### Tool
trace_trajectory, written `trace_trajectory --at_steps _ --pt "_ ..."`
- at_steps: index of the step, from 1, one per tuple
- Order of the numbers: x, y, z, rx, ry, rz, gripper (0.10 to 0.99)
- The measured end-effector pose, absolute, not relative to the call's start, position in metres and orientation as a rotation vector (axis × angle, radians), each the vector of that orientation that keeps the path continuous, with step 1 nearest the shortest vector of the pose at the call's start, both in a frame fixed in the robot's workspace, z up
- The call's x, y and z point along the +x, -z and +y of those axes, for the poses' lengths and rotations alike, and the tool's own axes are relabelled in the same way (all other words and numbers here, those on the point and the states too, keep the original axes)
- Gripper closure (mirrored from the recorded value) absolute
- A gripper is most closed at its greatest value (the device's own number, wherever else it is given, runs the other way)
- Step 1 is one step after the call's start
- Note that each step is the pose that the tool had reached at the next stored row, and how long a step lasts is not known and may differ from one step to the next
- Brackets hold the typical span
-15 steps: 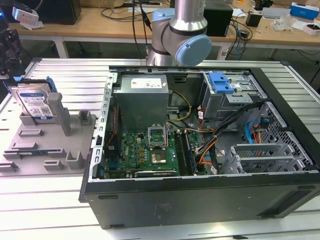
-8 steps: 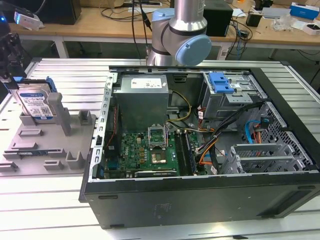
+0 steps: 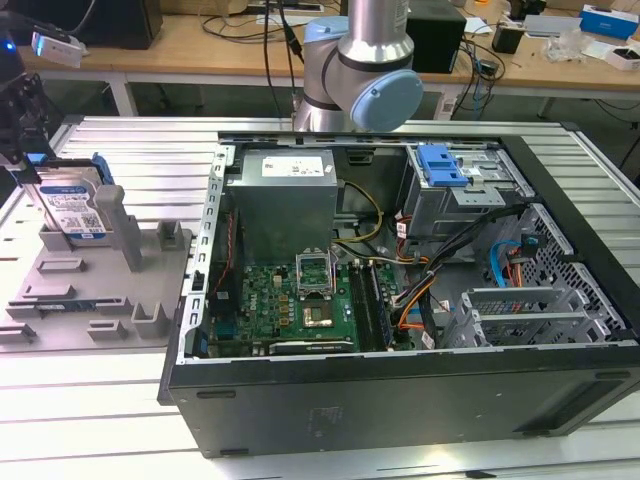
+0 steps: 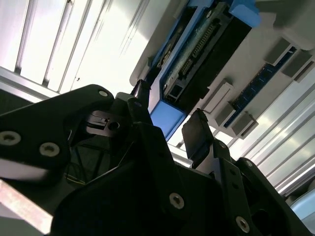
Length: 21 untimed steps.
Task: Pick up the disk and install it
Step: 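Pick up the disk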
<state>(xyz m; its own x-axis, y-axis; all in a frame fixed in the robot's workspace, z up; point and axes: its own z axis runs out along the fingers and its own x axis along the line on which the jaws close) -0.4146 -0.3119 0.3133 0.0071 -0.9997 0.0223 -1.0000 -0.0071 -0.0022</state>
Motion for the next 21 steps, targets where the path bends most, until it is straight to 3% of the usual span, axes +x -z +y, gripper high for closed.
trace_trajectory --at_steps 18,20,21 --pt "-0.415 -0.301 -0.312 2.237 -0.027 -2.186 0.545" --pt "-0.415 -0.3 -0.312 2.238 -0.027 -2.185 0.561" --pt "-0.415 -0.3 -0.312 2.238 -0.027 -2.184 0.624"
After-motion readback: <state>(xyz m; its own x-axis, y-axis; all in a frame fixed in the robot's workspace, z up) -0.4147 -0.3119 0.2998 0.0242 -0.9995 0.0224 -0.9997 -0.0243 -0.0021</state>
